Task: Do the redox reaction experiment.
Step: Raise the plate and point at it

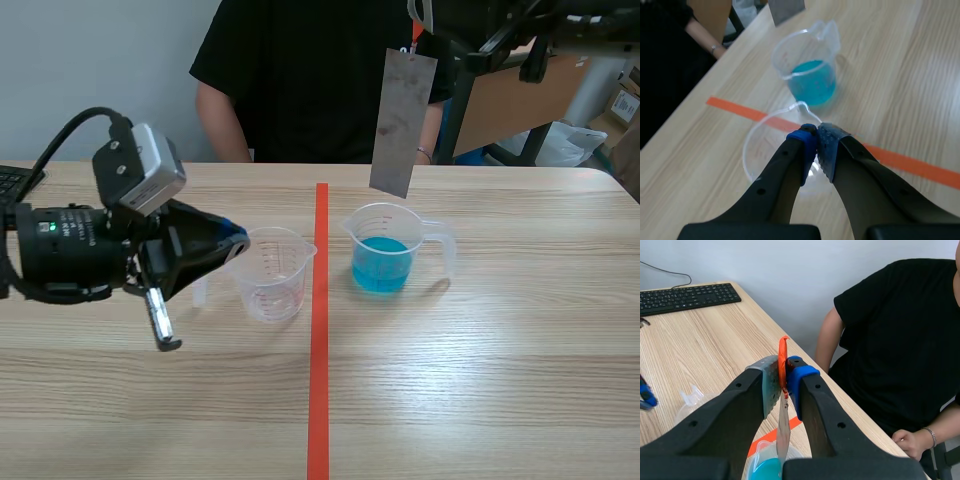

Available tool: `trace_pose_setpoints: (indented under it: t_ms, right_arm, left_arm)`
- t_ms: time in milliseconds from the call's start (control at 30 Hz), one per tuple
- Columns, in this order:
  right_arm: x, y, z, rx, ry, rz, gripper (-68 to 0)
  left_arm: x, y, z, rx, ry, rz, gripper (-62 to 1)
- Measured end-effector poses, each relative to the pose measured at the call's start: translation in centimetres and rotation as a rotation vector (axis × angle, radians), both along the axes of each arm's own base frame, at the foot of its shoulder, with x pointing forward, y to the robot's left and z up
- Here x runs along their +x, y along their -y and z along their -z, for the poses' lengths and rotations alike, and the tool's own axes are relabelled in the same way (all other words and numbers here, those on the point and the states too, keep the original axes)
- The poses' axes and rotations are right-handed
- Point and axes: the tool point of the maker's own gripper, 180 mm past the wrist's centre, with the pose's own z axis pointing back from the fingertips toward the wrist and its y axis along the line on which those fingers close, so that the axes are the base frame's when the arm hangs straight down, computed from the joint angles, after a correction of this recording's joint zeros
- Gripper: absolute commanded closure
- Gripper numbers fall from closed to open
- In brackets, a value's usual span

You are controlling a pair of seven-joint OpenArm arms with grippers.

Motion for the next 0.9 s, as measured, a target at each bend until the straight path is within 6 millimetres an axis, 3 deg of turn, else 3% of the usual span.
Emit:
trace_pose_setpoints:
  t_ms: [133,367,900]
  right_arm:
    - [0.0,0.0,0.0,0.001,0.000,0.000,-1.5]
    - [0.0,0.0,0.0,0.000,0.000,0.000,-1.5]
    - [0.0,0.0,0.0,0.000,0.000,0.000,-1.5]
  left_arm:
    - [1.1,2.6,-0.4,-0.011,0.045,0.001,-4.6]
    - [2.1,6.2,0.6,-0.003,0.049,0.000,-4.6]
    - [8.0,7.0,2.3,0.032,0.030,-0.112,-4.6]
